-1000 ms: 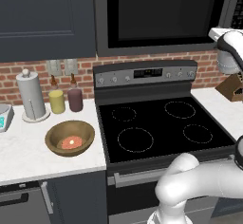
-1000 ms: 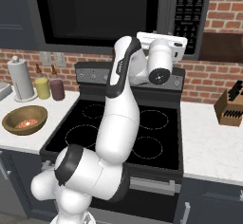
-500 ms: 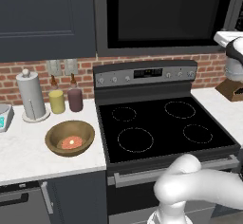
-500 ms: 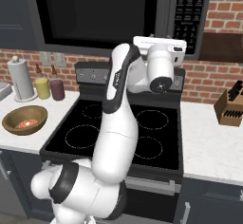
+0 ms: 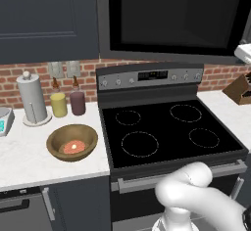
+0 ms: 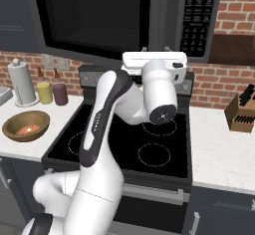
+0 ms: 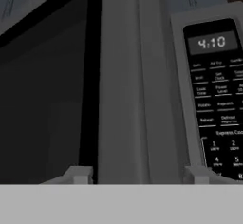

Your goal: Open the microwave, place the bowl with waffle inside the microwave, then close the microwave door and turn it on.

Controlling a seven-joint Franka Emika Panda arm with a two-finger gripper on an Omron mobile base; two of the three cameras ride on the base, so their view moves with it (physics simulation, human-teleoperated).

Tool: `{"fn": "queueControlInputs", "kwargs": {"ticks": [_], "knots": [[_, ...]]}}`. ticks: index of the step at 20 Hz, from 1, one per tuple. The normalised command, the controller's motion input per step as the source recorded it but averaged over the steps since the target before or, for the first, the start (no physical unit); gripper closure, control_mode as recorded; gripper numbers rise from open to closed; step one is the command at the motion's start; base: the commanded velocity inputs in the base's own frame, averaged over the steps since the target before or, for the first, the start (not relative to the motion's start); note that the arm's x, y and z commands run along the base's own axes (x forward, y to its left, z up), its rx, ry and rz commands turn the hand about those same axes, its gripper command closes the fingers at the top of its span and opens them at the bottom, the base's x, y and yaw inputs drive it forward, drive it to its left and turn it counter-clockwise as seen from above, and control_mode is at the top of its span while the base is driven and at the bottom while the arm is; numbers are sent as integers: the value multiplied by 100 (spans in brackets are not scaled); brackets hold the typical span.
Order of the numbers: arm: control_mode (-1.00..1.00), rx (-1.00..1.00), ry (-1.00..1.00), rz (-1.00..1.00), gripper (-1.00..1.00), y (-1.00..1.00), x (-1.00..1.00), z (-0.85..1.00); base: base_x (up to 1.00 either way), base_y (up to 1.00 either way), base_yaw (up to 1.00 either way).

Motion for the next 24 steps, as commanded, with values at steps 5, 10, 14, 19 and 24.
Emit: {"fn": "queueControlInputs", "kwargs": {"ticks": [5, 10, 14, 19, 24], "knots": [[-100, -9, 0, 17, 100, 95, -100, 0, 0, 0, 0], [-100, -10, 0, 18, 100, 95, -100, 0, 0, 0, 0], [-100, -13, 0, 15, -100, 100, -100, 0, 0, 0, 0], [-100, -12, 0, 10, -100, 63, -75, -15, 0, 0, 0], [-100, 7, 0, 16, -100, -73, -26, 0, 0, 0, 0]]}}
